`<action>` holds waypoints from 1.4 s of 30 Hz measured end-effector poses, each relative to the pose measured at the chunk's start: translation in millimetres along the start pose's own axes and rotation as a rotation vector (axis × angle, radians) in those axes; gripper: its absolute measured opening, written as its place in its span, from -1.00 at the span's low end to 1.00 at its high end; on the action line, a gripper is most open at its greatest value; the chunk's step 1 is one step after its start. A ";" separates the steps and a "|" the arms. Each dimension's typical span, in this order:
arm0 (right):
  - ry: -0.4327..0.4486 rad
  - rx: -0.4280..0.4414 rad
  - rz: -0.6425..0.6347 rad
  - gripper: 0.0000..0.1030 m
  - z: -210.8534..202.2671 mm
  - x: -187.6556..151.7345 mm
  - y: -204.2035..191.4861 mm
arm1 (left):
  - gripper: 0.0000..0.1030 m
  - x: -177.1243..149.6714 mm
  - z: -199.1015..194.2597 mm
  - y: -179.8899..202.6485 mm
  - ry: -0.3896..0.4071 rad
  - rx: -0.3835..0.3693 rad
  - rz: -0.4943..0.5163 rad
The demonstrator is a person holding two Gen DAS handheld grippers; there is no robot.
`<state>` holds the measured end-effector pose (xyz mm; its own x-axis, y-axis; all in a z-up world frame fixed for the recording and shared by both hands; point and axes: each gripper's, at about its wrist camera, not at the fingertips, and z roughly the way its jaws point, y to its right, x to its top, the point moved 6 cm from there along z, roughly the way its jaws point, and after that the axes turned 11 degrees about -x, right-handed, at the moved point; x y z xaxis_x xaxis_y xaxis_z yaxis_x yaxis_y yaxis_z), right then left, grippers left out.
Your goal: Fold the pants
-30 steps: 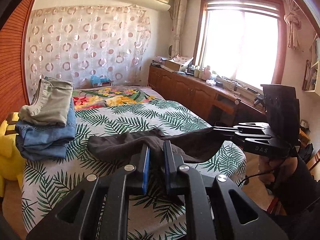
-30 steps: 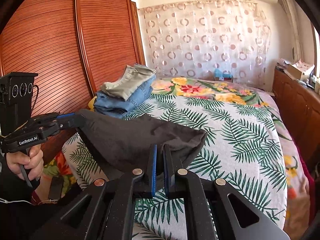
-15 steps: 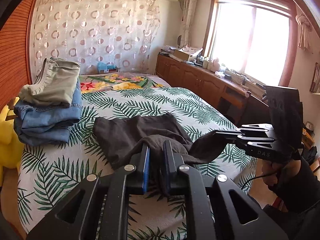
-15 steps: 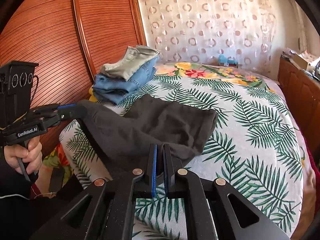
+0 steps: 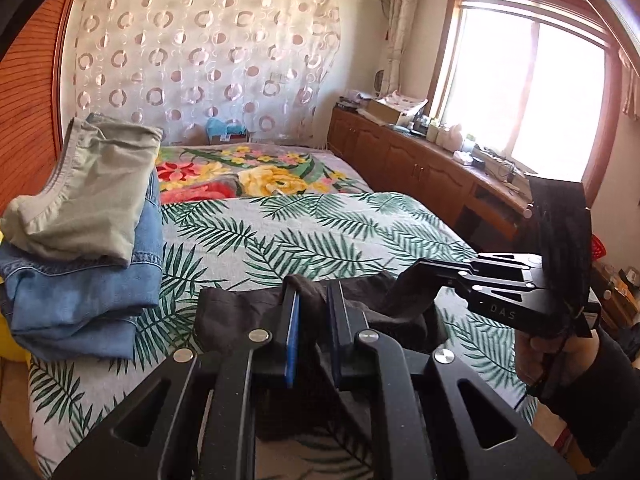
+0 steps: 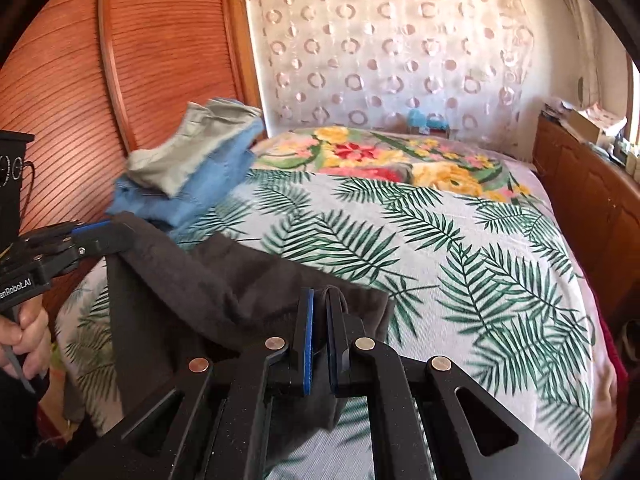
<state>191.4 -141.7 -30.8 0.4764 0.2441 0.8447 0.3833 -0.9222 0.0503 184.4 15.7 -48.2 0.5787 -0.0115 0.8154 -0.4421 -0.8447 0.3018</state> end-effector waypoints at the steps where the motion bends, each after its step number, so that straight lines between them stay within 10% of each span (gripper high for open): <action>1: -0.006 -0.006 0.005 -0.90 8.4 3.1 0.2 | -0.73 0.2 3.6 -3.3 -0.006 0.002 -0.007; 10: -0.095 -0.045 -0.010 -0.85 56.2 10.0 -7.1 | -0.68 -13.5 29.0 -24.0 -0.089 0.049 -0.048; 15: -0.080 -0.090 -0.010 -0.29 42.3 5.0 -1.5 | -0.04 -11.8 19.1 -24.5 -0.074 0.044 -0.050; 19: -0.043 -0.048 -0.008 -0.29 13.7 -4.0 -3.2 | 0.03 -14.9 4.3 -21.4 -0.056 0.055 -0.037; 22: -0.038 0.016 -0.023 -0.29 -5.2 -17.5 -13.5 | 0.56 -22.2 -10.2 -19.5 -0.034 0.046 -0.044; 42: -0.121 0.196 -0.164 -0.29 -29.9 -81.9 -95.5 | 0.57 -77.5 -68.0 -21.2 -0.014 0.116 -0.053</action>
<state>92.2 -82.5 -88.9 0.4819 0.4301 0.7634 0.6033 -0.7947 0.0670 102.3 70.8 -84.2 0.6087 0.0278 0.7929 -0.3291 -0.9005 0.2842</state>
